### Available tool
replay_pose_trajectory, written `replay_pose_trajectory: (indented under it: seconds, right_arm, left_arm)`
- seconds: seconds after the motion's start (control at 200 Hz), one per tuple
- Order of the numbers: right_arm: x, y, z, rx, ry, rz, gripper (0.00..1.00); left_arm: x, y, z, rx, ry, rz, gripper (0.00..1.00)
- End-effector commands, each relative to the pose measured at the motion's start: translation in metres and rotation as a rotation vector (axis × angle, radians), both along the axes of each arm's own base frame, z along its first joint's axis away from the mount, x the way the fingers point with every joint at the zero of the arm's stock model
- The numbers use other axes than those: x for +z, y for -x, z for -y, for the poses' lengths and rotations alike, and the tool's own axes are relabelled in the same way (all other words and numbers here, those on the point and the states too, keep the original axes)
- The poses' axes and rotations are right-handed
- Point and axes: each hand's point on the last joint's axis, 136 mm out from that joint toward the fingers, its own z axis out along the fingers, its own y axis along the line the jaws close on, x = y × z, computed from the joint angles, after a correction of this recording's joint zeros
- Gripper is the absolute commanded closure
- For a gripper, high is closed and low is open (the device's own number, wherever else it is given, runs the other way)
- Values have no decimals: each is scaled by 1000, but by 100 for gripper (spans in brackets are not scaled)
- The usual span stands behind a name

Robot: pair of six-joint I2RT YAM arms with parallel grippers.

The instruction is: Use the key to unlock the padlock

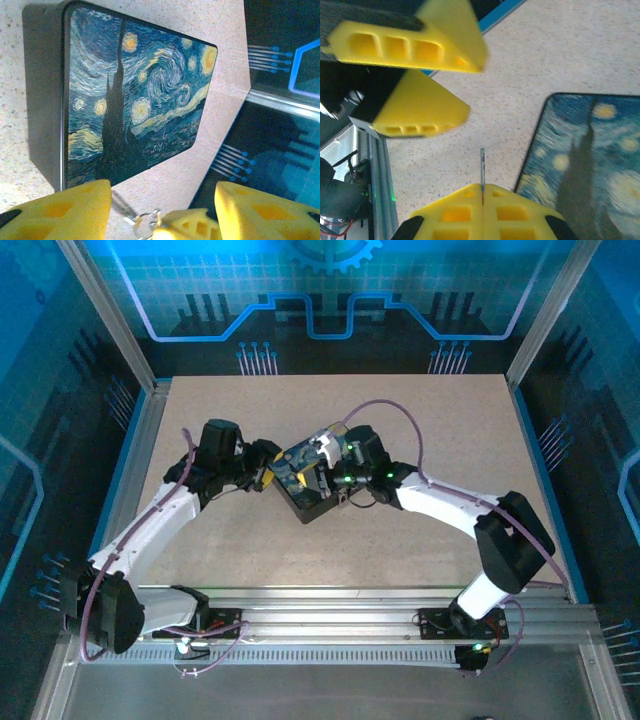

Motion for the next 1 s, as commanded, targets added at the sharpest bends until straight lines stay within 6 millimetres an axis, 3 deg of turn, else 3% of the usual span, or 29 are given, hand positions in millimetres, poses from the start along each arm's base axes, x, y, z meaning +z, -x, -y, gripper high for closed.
replay_pose_trajectory:
  seconds: [0.0, 0.115, 0.345, 0.455, 0.59, 0.8, 0.995]
  right_arm:
    - [19, 1, 25, -27, -39, -1, 100]
    - [19, -1, 57, -94, -30, -16, 100]
    - [16, -17, 134, -298, 17, -73, 100]
    - [14, -26, 165, -396, 30, -103, 100]
    - [1, -36, 198, -511, 85, -150, 100]
    - [-13, -41, 219, -584, 143, -180, 100]
    - [-9, -42, 228, -615, 153, -167, 100]
  left_arm:
    - [8, 1, 7, -113, -122, 56, 41]
    - [1, 15, 29, -245, -214, 55, 42]
    - [-28, 60, 85, -572, -390, 10, 43]
    - [-43, 72, 99, -706, -559, 3, 41]
    - [-70, 83, 129, -758, -577, -79, 41]
    - [-99, 69, 156, -593, -632, -96, 32]
    - [-119, 43, 172, -427, -672, -93, 22]
